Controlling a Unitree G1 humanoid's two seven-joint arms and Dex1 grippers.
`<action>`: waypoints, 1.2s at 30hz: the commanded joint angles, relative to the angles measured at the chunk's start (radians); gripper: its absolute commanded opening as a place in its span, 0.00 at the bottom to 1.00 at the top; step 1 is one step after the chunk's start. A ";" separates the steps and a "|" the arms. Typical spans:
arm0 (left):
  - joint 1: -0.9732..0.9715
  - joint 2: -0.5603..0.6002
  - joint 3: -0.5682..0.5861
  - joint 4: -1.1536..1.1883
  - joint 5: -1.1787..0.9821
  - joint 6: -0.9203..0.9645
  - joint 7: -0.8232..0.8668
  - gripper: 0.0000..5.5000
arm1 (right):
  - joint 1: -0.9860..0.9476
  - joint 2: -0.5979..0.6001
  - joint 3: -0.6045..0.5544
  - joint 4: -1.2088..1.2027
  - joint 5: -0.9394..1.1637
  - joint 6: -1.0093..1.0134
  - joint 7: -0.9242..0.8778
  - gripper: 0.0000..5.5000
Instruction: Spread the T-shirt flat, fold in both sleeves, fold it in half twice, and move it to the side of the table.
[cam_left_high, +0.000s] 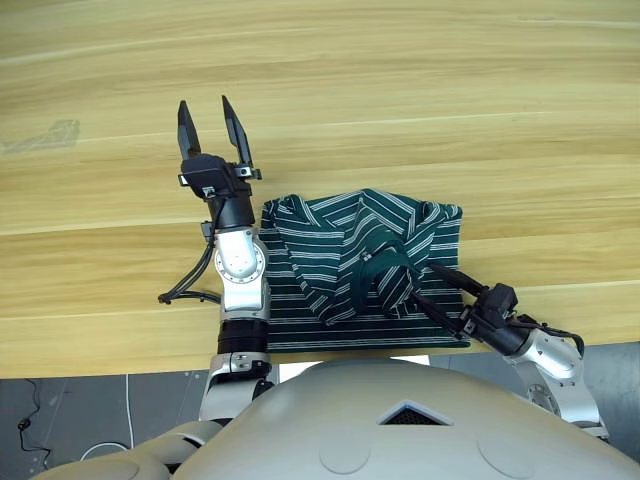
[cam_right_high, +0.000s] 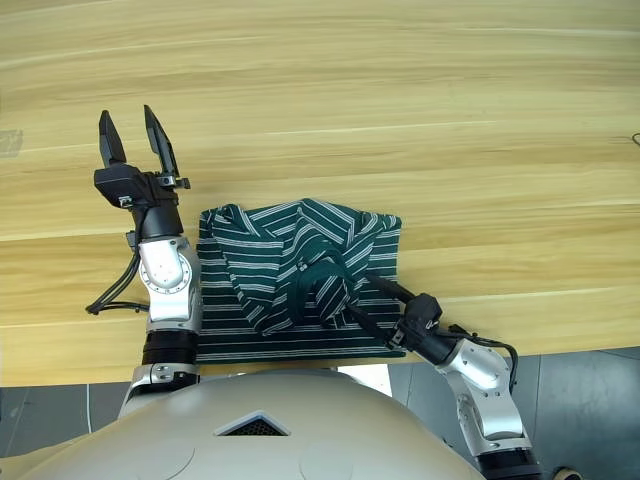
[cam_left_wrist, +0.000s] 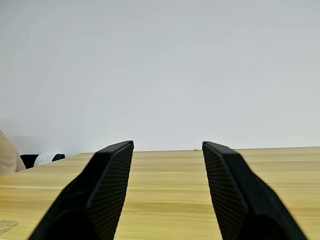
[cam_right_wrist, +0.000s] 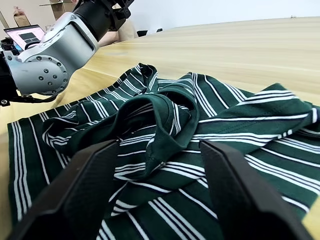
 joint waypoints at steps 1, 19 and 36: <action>0.007 0.001 -0.002 -0.011 0.007 0.015 0.005 0.47 | -0.002 0.009 0.009 -0.001 -0.025 0.011 -0.001 0.54; -0.006 0.012 0.003 0.014 0.010 0.012 0.008 0.47 | -0.046 0.083 0.033 0.060 -0.093 -0.040 -0.017 0.34; -0.028 0.023 0.000 0.039 0.030 -0.006 0.012 0.47 | -0.138 0.083 0.025 -0.025 -0.100 -0.029 -0.033 0.01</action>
